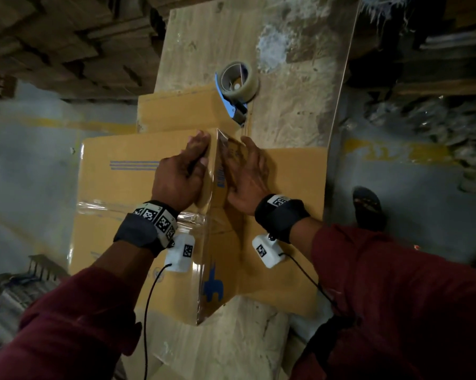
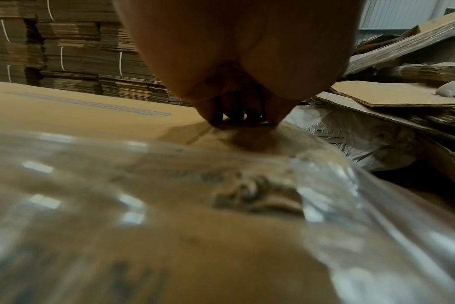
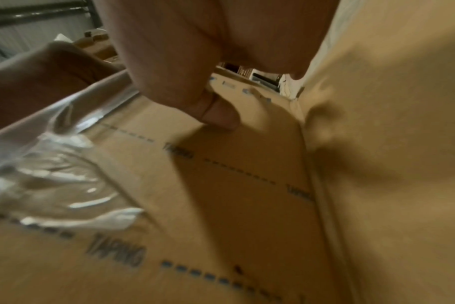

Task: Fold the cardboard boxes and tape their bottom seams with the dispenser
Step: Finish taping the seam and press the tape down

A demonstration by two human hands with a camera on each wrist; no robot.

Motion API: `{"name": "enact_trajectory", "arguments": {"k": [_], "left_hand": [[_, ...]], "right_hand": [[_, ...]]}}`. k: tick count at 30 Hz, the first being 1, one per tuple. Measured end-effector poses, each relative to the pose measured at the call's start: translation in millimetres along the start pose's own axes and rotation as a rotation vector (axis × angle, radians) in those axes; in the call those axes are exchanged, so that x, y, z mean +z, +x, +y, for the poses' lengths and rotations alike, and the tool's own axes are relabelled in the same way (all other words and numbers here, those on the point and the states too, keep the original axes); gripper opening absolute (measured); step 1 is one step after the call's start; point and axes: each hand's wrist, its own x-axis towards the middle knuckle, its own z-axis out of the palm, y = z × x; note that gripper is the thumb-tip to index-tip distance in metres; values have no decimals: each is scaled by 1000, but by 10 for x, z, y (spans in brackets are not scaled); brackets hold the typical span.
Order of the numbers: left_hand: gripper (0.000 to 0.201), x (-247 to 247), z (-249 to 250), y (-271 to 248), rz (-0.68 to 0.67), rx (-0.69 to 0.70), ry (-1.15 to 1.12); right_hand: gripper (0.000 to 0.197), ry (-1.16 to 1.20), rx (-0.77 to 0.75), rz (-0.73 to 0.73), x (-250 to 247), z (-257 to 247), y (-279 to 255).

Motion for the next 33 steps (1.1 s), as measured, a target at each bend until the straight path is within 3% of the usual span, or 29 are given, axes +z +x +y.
{"name": "enact_trajectory", "arguments": {"k": [2,5,7,9,10,13,17,22,28,33], "left_hand": [[52,19,-2,-5,8,-14,-22],[51,33,12,-17,18,-17,-22],[51,26,22,-3,14,-20,-32],[50,10,25,9,15,-18,-26],[50,4,28,9,18,-14,-19],[50,8,41,1,24,-12,3],[51,-1,47,-1,28,-5,4],[51,60,51,-28,44,-15,-30],[49,44,45,-22,48,0,-30],[49,31,55,-23,27,-19,-27]], "right_hand": [[101,46,45,2,27,-63,-28],[91,83,-45,72,-120,37,-61],[65,197,-90,151,-276,144,-16],[37,422,-20,225,-452,145,139],[35,554,35,232,-538,99,248],[38,771,79,104,-657,43,606],[25,693,-58,-25,-565,196,852],[30,665,-19,-10,-413,372,891],[32,530,-96,-72,-513,304,889],[77,428,-69,-278,-616,329,909]]}}
